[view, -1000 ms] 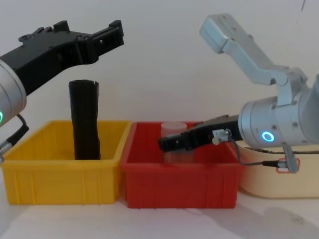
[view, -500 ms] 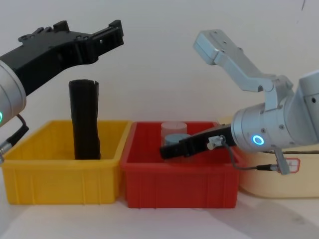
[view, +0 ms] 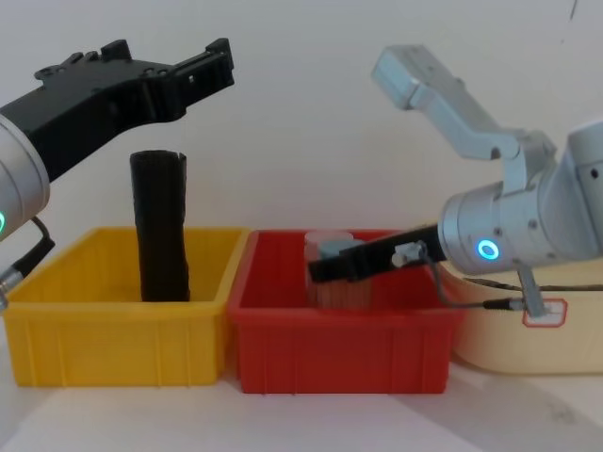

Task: Pick up the garbage bag with the one hand and transfer it to the other hand.

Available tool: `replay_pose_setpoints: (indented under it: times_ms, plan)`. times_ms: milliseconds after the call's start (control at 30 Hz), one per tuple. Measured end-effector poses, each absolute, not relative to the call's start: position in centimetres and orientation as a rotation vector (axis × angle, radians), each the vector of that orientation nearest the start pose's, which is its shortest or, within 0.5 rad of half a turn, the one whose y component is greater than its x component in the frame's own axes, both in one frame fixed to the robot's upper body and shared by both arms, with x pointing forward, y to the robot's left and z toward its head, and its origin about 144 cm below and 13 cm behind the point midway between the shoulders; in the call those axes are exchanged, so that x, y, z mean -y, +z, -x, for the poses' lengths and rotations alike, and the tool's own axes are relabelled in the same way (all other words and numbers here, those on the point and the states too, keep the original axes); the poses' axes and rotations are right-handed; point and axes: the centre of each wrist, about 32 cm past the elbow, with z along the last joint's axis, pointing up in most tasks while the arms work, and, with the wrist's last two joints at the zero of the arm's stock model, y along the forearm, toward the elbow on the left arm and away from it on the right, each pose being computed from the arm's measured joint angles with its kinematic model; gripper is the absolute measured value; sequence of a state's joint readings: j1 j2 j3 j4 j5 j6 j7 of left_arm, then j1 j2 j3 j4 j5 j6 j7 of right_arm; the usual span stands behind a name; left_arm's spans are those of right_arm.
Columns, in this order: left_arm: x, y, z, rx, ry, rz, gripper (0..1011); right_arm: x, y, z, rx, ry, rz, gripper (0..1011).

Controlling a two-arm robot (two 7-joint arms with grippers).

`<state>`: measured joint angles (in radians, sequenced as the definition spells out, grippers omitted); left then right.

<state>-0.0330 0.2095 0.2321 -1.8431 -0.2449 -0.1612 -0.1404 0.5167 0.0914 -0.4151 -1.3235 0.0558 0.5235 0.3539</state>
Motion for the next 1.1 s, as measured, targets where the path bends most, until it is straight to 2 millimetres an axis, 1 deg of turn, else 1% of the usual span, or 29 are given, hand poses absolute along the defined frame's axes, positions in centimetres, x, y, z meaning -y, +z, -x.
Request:
replay_pose_setpoints:
  times_ms: [267, 400, 467, 500, 733, 933, 1100]
  plan:
    - [-20.0, 122.9, -44.8, 0.263, 1.127, 0.347, 1002, 14.2, 126.0, -57.0, -0.081, -0.908, 0.331, 666]
    - [-20.0, 122.9, -44.8, 0.263, 1.127, 0.347, 1002, 15.0, 127.4, -56.7, -0.067, -0.921, 0.273, 666]
    - [-20.0, 122.9, -44.8, 0.263, 1.127, 0.347, 1002, 15.2, 127.8, -56.7, -0.063, -0.927, 0.255, 666]
    - [-20.0, 122.9, -44.8, 0.263, 1.127, 0.347, 1001, 15.5, 128.3, -56.6, -0.055, -0.939, 0.236, 666]
    - [-20.0, 122.9, -44.8, 0.263, 1.127, 0.347, 1002, 16.5, 129.8, -56.7, -0.022, -1.006, 0.171, 666]
    - [-20.0, 122.9, -44.8, 0.263, 1.127, 0.347, 1002, 17.1, 130.6, -57.1, 0.008, -1.081, 0.135, 667]
    - [-20.0, 122.9, -44.8, 0.263, 1.127, 0.347, 1002, 17.4, 130.8, -57.6, 0.037, -1.147, 0.126, 666]
